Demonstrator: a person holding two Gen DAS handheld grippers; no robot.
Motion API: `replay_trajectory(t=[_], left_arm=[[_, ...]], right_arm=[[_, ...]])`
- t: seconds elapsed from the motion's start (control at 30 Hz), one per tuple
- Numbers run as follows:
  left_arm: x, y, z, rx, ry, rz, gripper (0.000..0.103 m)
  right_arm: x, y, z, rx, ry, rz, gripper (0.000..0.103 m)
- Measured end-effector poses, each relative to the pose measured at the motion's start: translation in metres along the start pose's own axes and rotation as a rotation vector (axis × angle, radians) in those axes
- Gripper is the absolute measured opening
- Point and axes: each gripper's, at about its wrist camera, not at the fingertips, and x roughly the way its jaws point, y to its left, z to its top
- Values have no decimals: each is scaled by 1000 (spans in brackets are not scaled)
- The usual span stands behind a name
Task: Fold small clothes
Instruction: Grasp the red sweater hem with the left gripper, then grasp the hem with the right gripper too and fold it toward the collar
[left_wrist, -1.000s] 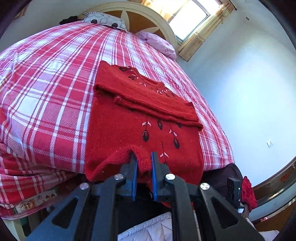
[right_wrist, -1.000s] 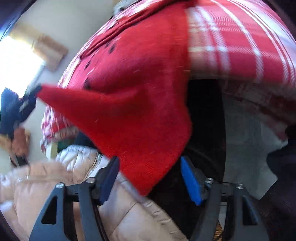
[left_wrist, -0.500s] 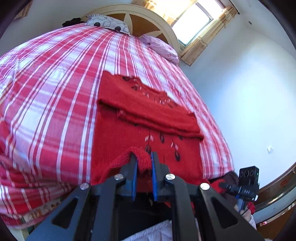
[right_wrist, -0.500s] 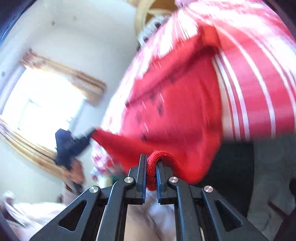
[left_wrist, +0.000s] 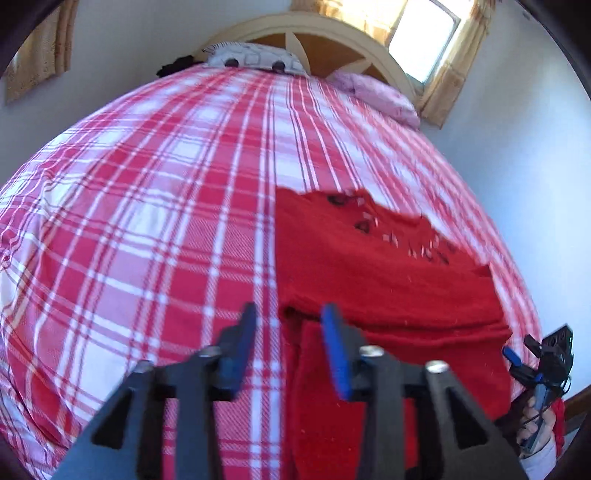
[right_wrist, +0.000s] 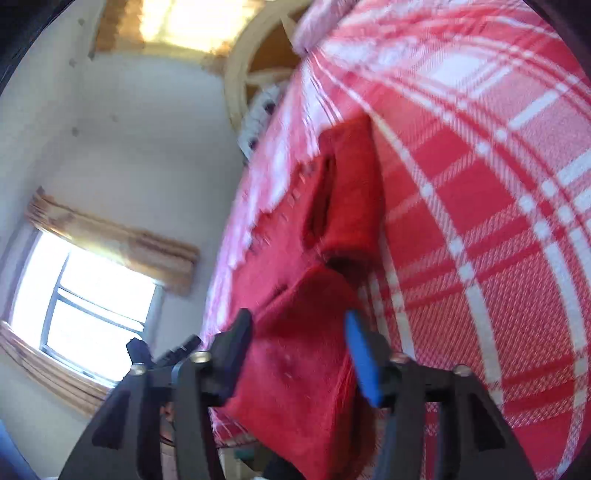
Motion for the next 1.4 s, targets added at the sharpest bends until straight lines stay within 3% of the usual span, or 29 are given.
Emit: replay_trajectory(t=[0.03, 0.1, 0.17, 0.3, 0.47, 0.5, 0.6, 0.67, 0.73, 0.87, 0.97, 1.07, 1.2, 1.4], left_arm=[[-4, 4, 0, -5, -21, -7, 62], [-12, 8, -3, 7, -66, -11, 66], [-14, 4, -9, 59, -81, -23, 66], [4, -19, -29, 197, -42, -56, 72], [38, -38, -45, 283, 18, 24, 71], [42, -41, -47, 290, 29, 12, 69], [46, -48, -52, 328, 14, 24, 44], [46, -45, -52, 319, 2, 28, 36], [42, -41, -53, 294, -5, 6, 18], [39, -34, -56, 259, -5, -19, 16], [46, -32, -53, 246, 21, -6, 31], [49, -32, -49, 216, 29, -12, 33], [46, -32, -53, 186, 16, -44, 9], [34, -30, -56, 113, -17, -69, 7]], right_arm=[[-8, 2, -1, -1, -39, 15, 68], [-23, 5, -1, -27, -93, 13, 70], [-31, 21, -11, -129, -127, -50, 70], [-39, 53, -40, -326, -132, -224, 70], [-45, 63, -59, -427, -183, -337, 70], [-45, 66, -62, -441, -196, -353, 70], [-43, 68, -68, -468, -206, -391, 70], [-39, 70, -70, -498, -204, -420, 70], [-36, 71, -72, -517, -197, -434, 70], [-32, 66, -74, -518, -185, -434, 70], [-30, 60, -73, -493, -177, -425, 70], [-29, 58, -73, -487, -171, -428, 70], [-30, 55, -70, -483, -178, -440, 70], [-12, 59, -60, -549, -131, -474, 70]])
